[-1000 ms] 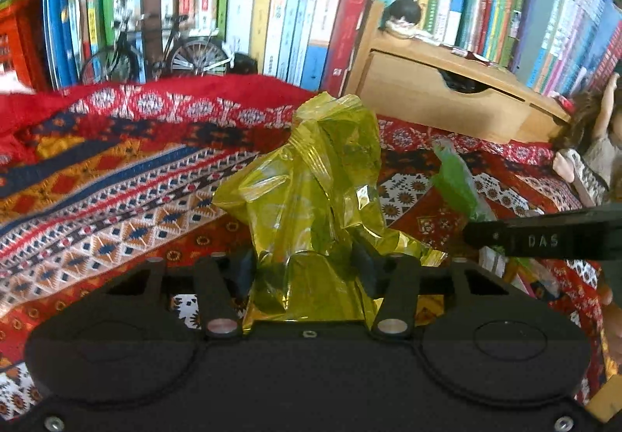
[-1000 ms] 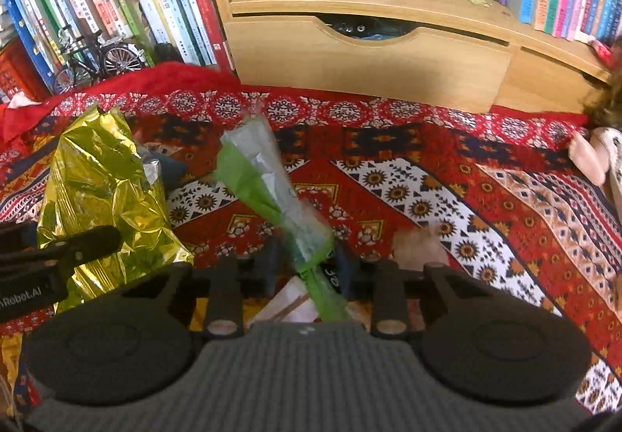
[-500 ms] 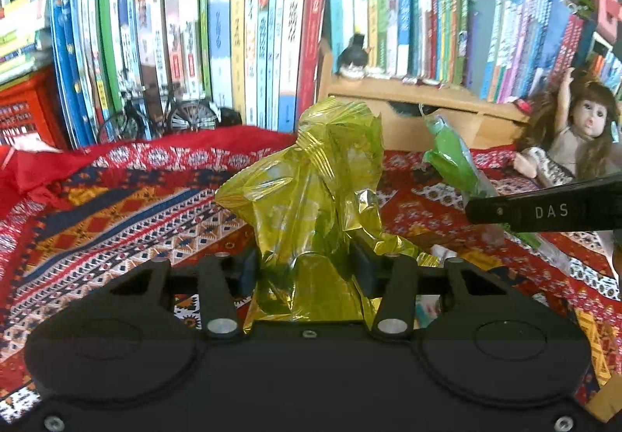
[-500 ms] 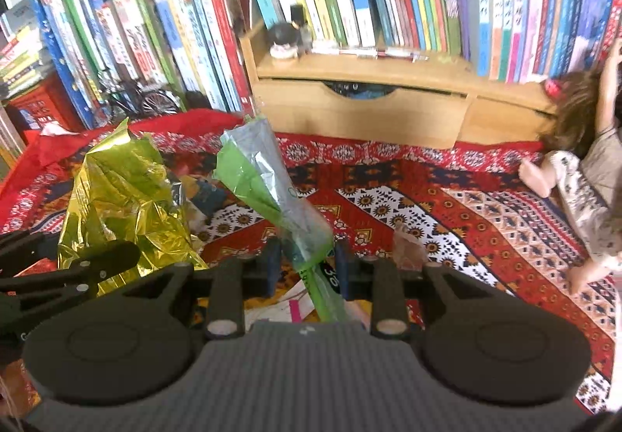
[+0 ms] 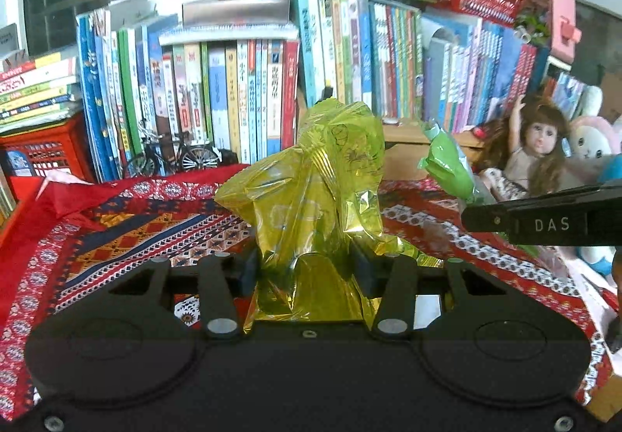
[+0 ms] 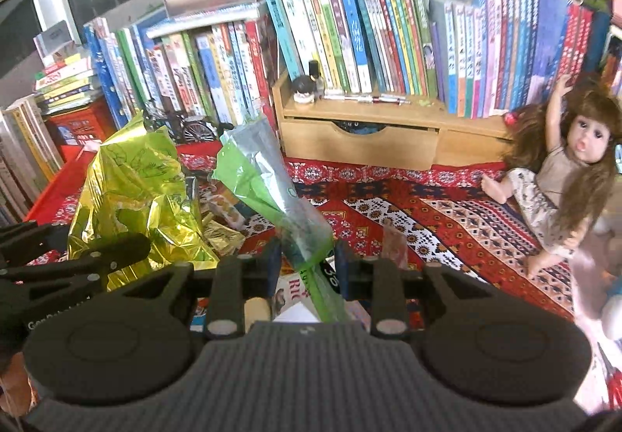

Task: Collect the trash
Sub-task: 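Lift both held bags up off the table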

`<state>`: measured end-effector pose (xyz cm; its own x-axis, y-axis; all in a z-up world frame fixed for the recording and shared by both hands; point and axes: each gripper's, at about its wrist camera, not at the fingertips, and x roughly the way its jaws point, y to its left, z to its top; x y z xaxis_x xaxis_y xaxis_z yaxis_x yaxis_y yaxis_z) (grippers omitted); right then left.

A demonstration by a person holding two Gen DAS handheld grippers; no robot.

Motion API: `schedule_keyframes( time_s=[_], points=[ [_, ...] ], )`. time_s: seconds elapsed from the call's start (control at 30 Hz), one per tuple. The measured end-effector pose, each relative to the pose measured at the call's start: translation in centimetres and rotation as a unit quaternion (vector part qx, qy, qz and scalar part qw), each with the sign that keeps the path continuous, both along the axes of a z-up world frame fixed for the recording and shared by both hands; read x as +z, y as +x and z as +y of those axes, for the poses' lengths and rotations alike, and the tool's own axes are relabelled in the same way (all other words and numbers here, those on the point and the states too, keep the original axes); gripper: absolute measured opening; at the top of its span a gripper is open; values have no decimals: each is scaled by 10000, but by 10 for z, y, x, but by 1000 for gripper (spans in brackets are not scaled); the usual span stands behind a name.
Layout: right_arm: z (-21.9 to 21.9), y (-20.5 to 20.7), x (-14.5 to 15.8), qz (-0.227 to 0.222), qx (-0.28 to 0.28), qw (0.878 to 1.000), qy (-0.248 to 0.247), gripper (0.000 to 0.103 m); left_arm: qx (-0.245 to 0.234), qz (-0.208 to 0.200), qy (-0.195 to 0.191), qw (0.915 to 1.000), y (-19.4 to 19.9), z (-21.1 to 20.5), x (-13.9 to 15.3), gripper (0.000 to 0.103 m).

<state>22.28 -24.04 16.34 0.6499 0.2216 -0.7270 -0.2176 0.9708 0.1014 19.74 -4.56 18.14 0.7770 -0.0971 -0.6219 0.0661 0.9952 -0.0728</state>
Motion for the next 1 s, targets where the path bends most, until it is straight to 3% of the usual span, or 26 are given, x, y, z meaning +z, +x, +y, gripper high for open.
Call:
schedule_keyframes(
  time_s=[0.6,1.0],
  points=[
    [13,-106,55,-306,100,9995,58,34,50,-370,-40,9993,-113,16,60,45],
    [33,-178,64,-365,395,9984,174,34,-153,-427,-159,9988,-195,32,64,45]
  ],
)
